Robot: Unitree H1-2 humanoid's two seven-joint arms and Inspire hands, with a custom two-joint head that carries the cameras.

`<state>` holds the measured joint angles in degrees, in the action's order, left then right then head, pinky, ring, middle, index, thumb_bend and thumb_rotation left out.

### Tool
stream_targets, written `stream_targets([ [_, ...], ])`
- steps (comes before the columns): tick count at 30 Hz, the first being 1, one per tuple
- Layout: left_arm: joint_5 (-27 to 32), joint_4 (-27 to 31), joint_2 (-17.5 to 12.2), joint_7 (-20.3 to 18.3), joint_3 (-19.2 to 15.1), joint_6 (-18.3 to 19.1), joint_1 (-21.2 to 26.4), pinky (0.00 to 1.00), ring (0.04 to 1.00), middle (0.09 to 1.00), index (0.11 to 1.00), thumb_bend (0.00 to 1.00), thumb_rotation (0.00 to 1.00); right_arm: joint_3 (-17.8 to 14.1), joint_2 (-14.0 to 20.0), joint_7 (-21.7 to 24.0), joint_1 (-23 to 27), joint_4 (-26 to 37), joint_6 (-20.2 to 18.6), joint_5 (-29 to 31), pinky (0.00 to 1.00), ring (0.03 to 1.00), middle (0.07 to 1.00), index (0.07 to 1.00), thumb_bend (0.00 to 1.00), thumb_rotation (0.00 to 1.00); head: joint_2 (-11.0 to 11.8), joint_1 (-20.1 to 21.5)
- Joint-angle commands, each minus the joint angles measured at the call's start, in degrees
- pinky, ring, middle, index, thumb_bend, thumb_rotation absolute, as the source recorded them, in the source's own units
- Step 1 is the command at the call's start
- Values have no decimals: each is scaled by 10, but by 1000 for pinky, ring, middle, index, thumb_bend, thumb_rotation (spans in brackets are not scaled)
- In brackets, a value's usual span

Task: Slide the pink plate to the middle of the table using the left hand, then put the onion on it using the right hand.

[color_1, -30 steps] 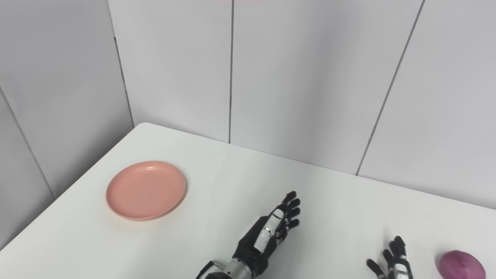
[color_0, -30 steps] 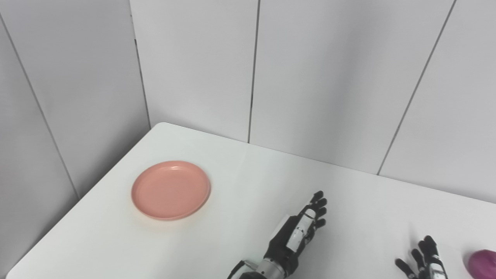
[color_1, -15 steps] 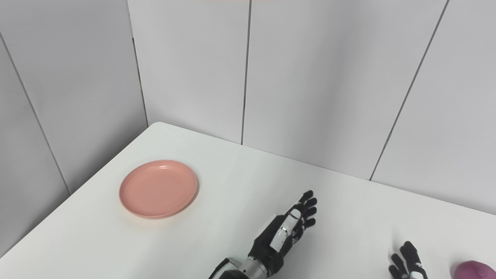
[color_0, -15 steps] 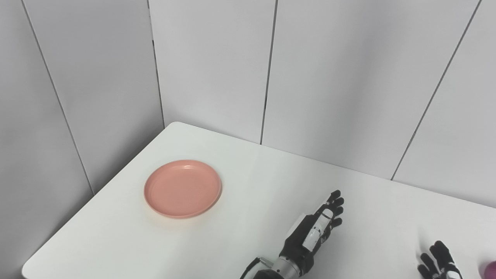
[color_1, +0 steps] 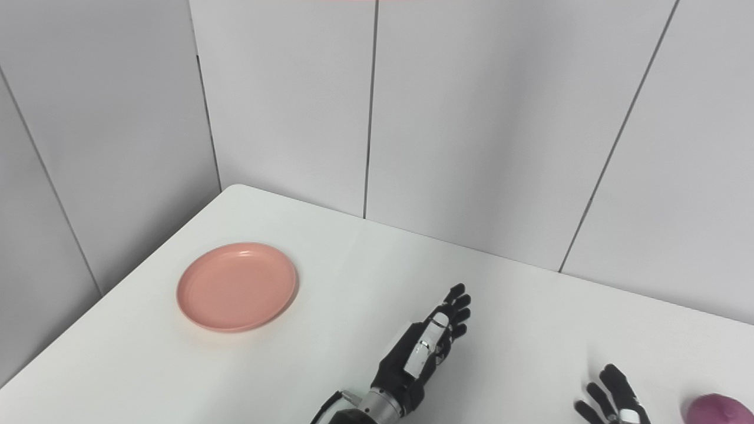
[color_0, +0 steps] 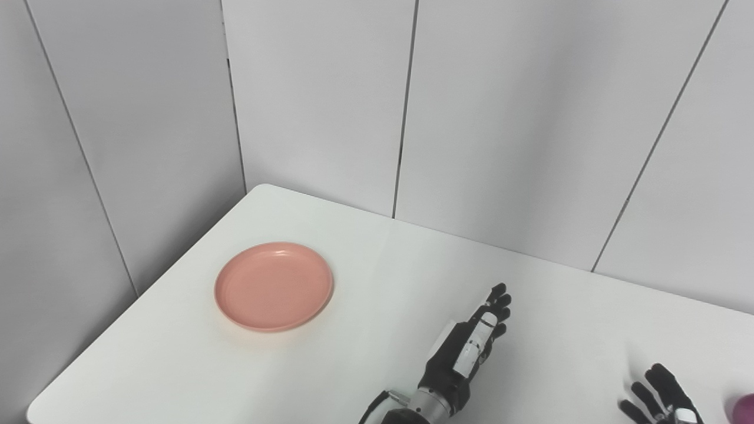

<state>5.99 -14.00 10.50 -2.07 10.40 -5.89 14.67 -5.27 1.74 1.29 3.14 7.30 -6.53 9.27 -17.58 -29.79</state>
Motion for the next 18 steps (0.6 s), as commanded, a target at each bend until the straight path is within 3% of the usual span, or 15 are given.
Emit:
stream_targets([
  [1, -9, 21, 15, 4, 0, -3, -22, 1000, 1000, 1000, 1000, 487, 1000, -3, -3, -3, 2, 8, -3, 4, 738, 860, 885, 847, 555, 823, -1, 0],
  [10, -10, 93, 0, 11, -22, 29, -16, 1000, 1000, 1000, 1000, 446, 1000, -1, -3, -5, 5, 3, 1, 4, 657, 829, 861, 822, 642, 800, -6, -2],
  [18, -3, 130, -21, 9, -59, 34, -2, 1000, 1000, 1000, 1000, 431, 1000, 0, -3, -6, 5, 3, 0, 5, 589, 812, 850, 806, 691, 789, -5, -3],
])
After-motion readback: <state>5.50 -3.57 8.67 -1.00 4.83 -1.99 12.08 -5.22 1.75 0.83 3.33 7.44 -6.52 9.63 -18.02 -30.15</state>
